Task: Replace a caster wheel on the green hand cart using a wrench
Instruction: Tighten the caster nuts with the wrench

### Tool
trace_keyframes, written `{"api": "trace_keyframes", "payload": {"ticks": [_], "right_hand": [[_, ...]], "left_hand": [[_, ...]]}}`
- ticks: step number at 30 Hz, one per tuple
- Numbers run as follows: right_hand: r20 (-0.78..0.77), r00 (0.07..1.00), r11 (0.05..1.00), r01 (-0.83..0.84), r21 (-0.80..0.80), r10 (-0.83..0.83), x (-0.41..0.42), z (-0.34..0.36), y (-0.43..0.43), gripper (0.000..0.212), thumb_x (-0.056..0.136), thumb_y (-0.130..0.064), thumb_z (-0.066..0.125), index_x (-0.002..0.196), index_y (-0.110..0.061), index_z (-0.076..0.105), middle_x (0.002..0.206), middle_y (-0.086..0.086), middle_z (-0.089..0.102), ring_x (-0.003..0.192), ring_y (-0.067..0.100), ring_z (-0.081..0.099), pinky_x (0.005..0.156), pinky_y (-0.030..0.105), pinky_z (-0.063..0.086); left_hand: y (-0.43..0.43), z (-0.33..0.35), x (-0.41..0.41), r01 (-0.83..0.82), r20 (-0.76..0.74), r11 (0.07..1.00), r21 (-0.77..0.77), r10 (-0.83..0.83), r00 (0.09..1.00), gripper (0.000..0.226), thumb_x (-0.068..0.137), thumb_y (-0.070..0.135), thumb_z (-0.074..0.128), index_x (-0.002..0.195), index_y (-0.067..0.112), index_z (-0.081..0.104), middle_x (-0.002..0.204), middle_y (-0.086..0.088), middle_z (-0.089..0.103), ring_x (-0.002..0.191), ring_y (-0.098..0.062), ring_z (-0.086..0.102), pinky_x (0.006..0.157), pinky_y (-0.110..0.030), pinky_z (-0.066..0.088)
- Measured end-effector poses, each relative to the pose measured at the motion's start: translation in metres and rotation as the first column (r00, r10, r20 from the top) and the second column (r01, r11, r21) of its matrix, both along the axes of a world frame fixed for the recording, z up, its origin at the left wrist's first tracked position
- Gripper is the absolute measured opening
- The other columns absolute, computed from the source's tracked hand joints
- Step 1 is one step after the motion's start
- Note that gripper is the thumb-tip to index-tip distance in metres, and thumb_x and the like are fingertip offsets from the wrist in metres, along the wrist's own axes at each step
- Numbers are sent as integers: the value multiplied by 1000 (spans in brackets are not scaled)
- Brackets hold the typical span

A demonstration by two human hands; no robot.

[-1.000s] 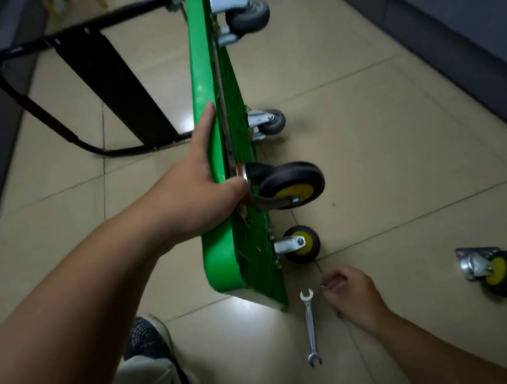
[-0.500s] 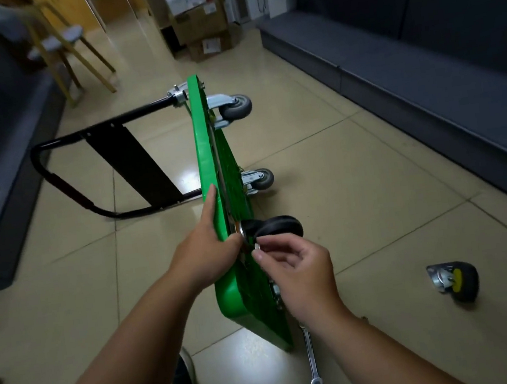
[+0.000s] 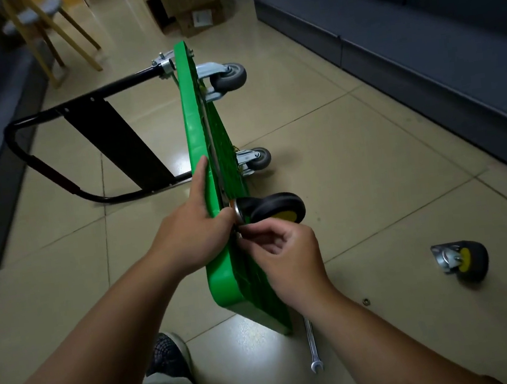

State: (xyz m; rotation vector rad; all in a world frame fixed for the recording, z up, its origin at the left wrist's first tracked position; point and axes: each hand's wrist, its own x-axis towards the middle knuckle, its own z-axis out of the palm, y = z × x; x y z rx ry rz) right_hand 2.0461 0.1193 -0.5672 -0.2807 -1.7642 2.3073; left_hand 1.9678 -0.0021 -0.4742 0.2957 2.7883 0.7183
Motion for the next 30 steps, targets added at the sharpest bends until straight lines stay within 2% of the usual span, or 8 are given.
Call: {"api": "trace_keyframes", "payload": {"ticks": [3, 10, 14, 18, 26, 30], "right_hand": [[-28, 1000, 1000, 5, -25, -6, 0, -2, -1, 19, 84, -12, 80, 95, -27, 79, 93, -3, 79, 91, 15, 76, 81, 22, 58], [-38, 999, 988, 28, -154, -35, 2, -6, -5, 18, 87, -12, 79, 101, -23, 80, 99, 3, 79, 100, 20, 75, 88, 25, 58], [10, 997, 981, 72, -182, -71, 1, -5, -7, 16, 85, -13, 80, 98, -24, 81, 95, 4, 79, 95, 20, 76, 85, 28, 60], [38, 989, 943, 146, -299, -141, 0, 1, -11, 15, 86, -11, 79, 96, -22, 81, 91, 6, 79, 92, 20, 77, 80, 24, 59], [-55, 994, 991, 87, -99, -92, -1, 7, -8, 11, 88, -12, 77, 91, -22, 80, 90, -2, 79, 91, 14, 76, 79, 20, 58], [-96, 989, 993, 114, 17, -112, 0, 4, -8, 14, 88, -12, 76, 92, -26, 78, 94, -7, 78, 95, 13, 75, 85, 23, 58]], "left_hand": [[0, -3, -2, -5, -13, 1000, -5, 5, 1000, 89, 97, 42, 55, 149, 66, -12, 110, -5, 60, 93, -33, 67, 88, -47, 56], [0, -3, -4, 12, 9, 1000, 2, -12, 1000, 91, 98, 40, 56, 149, 65, -15, 122, -11, 65, 93, -33, 69, 88, -48, 58], [2, -3, -6, 14, 28, 1000, -1, -14, 1000, 91, 99, 40, 56, 149, 64, -15, 129, -13, 64, 97, -35, 69, 90, -48, 57], [4, -2, -6, 21, 30, 1000, -4, -21, 999, 91, 99, 39, 56, 148, 65, -17, 129, -13, 63, 96, -34, 69, 89, -49, 58], [4, -2, -6, 5, 15, 1000, 7, -5, 1000, 92, 97, 38, 56, 145, 67, -17, 127, -12, 64, 94, -33, 69, 87, -48, 58], [6, -1, -5, 1, 4, 1000, -28, -1, 1000, 91, 97, 39, 55, 148, 64, -16, 128, -13, 64, 95, -34, 68, 88, -48, 57]]}}
